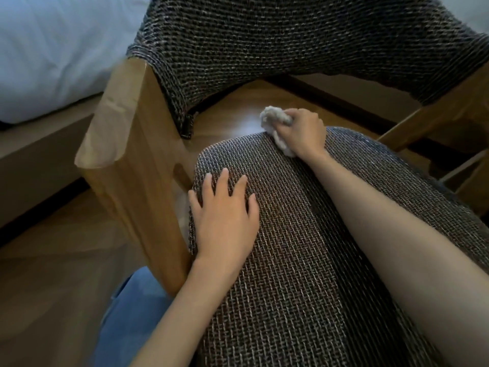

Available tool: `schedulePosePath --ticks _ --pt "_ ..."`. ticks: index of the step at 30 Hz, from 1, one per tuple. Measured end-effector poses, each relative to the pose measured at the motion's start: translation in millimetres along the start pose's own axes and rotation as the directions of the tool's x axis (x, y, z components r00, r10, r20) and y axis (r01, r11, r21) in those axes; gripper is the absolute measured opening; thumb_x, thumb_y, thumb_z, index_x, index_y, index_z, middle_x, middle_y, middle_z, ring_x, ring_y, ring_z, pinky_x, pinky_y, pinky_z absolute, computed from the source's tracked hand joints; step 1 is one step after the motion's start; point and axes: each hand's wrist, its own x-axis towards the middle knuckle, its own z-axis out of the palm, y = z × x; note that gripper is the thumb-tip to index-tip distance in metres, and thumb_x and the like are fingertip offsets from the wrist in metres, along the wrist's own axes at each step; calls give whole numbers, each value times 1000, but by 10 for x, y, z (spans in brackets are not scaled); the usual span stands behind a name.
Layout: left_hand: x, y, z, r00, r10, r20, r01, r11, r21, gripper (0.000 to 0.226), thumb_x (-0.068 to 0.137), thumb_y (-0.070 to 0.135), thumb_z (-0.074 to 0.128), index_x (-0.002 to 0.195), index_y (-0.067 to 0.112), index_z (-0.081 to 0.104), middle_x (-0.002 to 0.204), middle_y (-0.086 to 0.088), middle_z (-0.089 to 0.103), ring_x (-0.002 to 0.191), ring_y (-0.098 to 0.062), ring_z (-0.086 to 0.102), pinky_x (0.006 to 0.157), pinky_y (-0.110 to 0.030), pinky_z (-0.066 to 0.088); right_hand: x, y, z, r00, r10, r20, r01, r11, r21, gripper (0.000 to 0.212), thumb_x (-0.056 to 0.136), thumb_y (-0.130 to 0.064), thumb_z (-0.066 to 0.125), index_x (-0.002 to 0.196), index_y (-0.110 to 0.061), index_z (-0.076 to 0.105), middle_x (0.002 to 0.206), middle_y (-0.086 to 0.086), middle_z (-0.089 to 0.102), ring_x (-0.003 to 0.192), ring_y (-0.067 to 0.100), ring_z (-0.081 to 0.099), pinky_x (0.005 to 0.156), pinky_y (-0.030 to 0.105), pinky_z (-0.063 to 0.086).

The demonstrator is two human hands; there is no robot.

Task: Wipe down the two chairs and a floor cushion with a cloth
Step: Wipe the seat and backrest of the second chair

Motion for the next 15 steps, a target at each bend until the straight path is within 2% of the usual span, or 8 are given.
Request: schedulePosePath --ticks 3,5,9,11,13,15 --pt "26 26 28 999 -24 21 24 1000 2 50 98 46 26 147 34 31 159 3 18 146 -24 7 115 -56 9 204 -195 160 994 2 105 -2 1000 -8 39 83 -62 58 98 -29 72 95 1 72 91 25 66 72 32 45" --pt "37 34 35 1000 -23 13 23 1000 17 50 98 45 25 147 33 31 158 2 19 146 -26 8 115 -57 11 194 -373 222 975 -112 195 107 994 32 40 82 -62 58 97 -28 72 95 1 73 91 23 66 74 33 47" --pt "37 57 39 1000 -22 -3 22 999 26 50 98 44 27 145 30 35 157 -1 23 145 -28 12 114 -58 15 -37 -761 298 877 -406 258 343 904 257 32 85 -54 62 86 -24 73 76 -6 70 73 11 63 60 28 40" --pt "41 61 41 1000 -27 3 27 999 26 49 98 43 27 145 29 35 156 -1 25 145 -28 12 113 -57 16 -100 -866 338 832 -487 264 398 858 325 27 86 -50 63 95 -27 74 82 -6 72 75 9 62 63 29 41" --pt "41 55 41 1000 -30 8 30 999 26 49 99 44 26 145 30 34 156 0 24 146 -27 11 114 -58 16 -78 -859 347 818 -508 270 421 848 322 30 85 -53 63 98 -28 73 81 -9 71 73 6 60 63 28 40" --pt "43 49 40 999 -31 13 31 999 24 50 99 44 25 146 30 33 157 0 22 146 -27 9 114 -58 15 21 -782 330 842 -467 272 403 878 259 28 83 -57 63 88 -31 72 68 -14 62 67 5 55 60 27 36"
